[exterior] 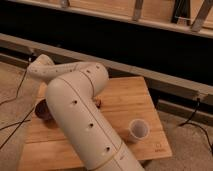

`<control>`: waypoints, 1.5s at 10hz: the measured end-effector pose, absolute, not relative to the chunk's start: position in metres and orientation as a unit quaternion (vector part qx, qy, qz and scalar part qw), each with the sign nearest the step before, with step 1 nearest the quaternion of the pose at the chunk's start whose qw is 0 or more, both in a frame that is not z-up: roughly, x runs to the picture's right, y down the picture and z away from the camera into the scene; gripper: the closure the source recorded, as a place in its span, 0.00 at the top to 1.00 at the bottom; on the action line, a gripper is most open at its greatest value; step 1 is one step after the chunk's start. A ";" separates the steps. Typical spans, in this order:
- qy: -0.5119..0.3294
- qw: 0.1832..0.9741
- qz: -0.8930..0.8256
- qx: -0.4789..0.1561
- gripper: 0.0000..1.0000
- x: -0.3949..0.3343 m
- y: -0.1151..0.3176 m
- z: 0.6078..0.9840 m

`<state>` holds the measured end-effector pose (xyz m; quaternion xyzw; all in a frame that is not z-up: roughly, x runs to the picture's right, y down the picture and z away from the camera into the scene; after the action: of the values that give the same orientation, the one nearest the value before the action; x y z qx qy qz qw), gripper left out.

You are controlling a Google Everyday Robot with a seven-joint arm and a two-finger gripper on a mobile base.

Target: Drag the pepper across the table

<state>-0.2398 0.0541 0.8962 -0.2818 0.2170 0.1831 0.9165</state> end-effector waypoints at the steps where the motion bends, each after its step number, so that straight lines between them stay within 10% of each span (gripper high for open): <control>1: 0.214 0.919 0.175 -0.280 0.00 -0.246 0.057 0.897; 15: 0.177 0.942 0.177 -0.224 0.00 -0.301 0.055 0.898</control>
<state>-0.3015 0.0547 0.8979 -0.2242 0.1768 0.1771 0.9419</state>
